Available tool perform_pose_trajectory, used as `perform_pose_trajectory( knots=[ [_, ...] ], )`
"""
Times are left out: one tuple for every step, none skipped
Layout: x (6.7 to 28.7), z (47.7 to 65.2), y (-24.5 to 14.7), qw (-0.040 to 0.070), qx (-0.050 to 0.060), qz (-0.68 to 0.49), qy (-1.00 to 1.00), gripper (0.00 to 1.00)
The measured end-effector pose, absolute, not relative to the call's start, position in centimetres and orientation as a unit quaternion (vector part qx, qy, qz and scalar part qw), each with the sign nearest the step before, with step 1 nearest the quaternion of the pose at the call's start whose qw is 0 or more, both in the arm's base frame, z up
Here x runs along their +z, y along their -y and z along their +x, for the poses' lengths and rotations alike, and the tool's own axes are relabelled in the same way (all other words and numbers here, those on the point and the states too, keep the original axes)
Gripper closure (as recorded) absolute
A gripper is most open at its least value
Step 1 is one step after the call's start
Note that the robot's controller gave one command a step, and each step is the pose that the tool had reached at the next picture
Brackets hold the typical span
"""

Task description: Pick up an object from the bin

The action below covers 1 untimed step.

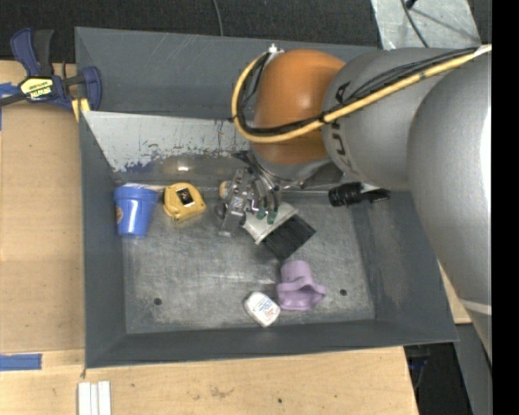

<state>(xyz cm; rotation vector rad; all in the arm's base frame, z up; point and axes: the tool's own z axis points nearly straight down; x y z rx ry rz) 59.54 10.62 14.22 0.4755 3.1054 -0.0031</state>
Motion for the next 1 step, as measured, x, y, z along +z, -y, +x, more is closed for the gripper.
perform_pose_trajectory(
  knots=[
    [17.22, 59.41, -11.85, -0.001, 0.000, 0.237, -0.971, 1.00]
  ],
)
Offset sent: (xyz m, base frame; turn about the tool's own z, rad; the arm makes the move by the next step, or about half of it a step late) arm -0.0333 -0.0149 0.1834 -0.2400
